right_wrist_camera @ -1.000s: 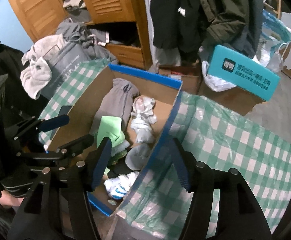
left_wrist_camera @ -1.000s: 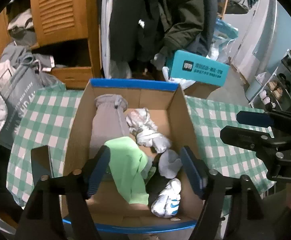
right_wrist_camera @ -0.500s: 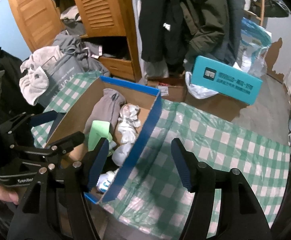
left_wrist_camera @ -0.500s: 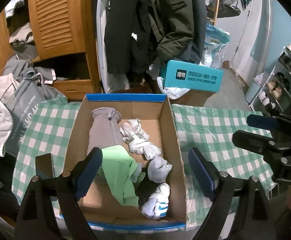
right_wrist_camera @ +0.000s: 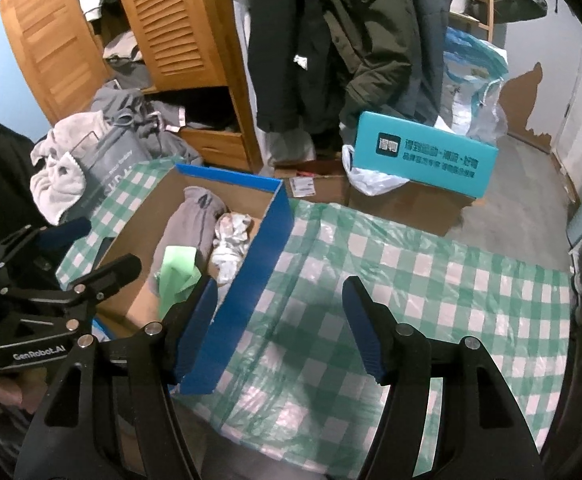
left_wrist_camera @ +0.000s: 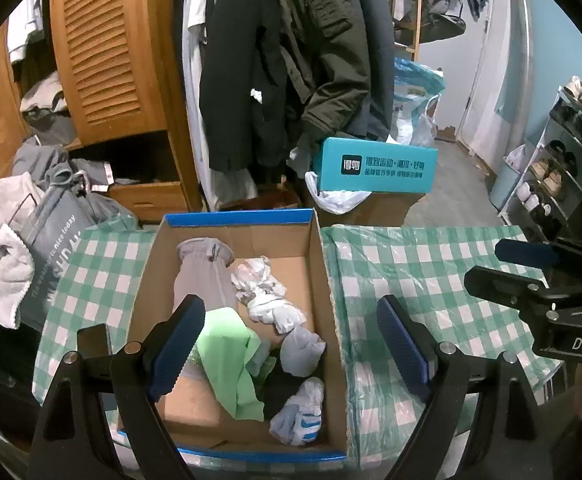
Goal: Organize soft objects
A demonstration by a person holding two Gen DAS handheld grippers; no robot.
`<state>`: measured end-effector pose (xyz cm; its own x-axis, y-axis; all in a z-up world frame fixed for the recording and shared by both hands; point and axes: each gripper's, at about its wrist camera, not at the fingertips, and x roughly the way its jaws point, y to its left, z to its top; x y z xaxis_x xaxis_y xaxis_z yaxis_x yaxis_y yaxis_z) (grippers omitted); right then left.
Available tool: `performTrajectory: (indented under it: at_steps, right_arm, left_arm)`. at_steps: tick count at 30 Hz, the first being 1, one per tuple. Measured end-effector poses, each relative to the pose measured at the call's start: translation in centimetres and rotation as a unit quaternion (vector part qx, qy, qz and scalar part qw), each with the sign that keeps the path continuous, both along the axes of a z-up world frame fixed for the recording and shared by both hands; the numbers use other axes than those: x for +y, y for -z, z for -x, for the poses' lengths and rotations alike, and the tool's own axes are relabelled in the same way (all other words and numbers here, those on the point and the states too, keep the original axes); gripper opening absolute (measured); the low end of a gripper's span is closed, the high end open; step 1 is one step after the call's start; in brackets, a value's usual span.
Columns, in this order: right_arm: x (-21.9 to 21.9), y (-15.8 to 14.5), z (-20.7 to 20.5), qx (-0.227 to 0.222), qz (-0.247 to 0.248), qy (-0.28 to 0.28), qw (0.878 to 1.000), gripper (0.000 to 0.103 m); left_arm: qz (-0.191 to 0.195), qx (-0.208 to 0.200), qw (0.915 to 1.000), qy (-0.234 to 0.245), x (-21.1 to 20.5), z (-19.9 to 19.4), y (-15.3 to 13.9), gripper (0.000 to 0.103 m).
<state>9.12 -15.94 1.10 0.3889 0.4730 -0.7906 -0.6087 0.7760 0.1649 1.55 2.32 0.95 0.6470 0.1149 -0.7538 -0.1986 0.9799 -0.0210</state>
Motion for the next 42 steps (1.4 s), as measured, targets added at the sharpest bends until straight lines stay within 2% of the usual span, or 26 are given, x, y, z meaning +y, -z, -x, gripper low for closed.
performTrajectory:
  at_steps: [11,42]
  right_arm:
    - [-1.5,0.0,-0.2,0.001,0.000,0.015,1.000,0.064]
    - [-2.0,0.6,-0.4,0.008,0.008,0.021,1.000,0.064]
  left_arm:
    - [0.000,0.002,1.0000,0.009,-0.8,-0.4,0.1,0.089]
    - [0.003,0.012,0.9999,0.008,-1.1,0.0,0.8,0.089]
